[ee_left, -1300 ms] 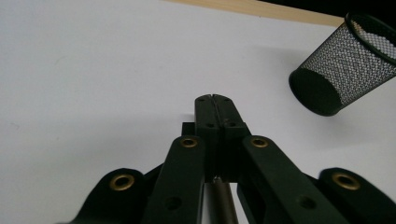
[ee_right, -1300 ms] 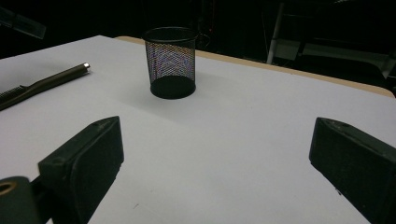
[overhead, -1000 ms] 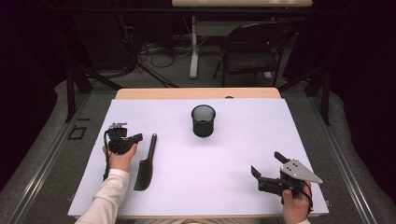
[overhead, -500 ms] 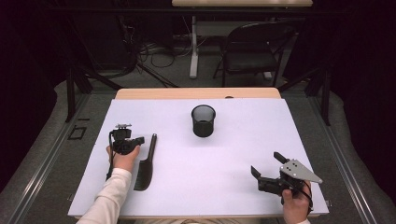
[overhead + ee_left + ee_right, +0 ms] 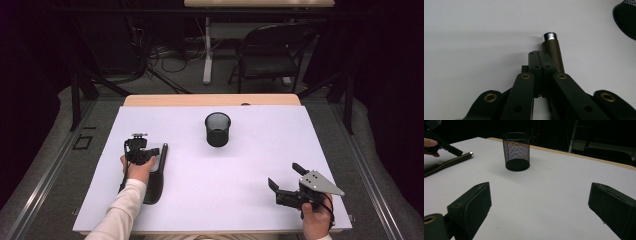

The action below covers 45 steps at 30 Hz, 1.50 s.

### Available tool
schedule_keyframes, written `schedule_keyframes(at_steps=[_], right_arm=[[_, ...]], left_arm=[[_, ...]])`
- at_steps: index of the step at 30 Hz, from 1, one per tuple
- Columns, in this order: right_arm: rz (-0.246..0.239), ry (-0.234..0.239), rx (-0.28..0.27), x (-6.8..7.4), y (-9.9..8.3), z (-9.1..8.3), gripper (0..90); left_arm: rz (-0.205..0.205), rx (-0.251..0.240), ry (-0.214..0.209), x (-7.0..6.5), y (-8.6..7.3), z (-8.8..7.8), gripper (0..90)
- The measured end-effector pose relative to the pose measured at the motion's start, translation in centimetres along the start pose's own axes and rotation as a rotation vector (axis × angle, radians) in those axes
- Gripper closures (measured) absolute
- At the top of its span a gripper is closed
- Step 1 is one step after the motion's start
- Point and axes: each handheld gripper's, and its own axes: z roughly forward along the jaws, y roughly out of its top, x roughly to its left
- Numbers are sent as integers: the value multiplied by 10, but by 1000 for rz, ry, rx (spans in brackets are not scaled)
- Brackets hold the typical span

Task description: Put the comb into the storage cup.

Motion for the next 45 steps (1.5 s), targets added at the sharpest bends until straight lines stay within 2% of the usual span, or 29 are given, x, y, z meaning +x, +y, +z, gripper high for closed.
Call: schedule_keyframes(at_steps=[12,26,30,31,32,34,35,36,41,42,45], right_arm=[[7,6,9,-1,-1,1,50],[8,13,15,-1,-1,2,53],[6,16,18,-1,-1,2,55],[8,17,17,-1,-2,3,56],[9,17,24,-1,-1,2,57],[12,19,24,-1,-2,2,60],[12,19,24,-1,-2,2,60],[10,21,25,-2,-2,2,60],[14,20,23,-2,-2,2,63],[16,20,22,-2,-2,2,63],[16,21,25,-2,-2,2,63]], left_arm=[[-18,11,-8,-3,4,11,900],[29,37,-43,-13,2,11,900],[55,54,-48,-18,2,12,900],[77,58,-49,-22,3,12,900],[77,58,-49,-22,3,12,900],[119,69,-48,-30,3,11,900],[119,69,-48,-30,3,11,900],[136,77,-51,-35,2,12,900],[156,87,-64,-42,1,13,900],[172,91,-68,-45,0,14,900],[176,95,-74,-49,-1,14,900]])
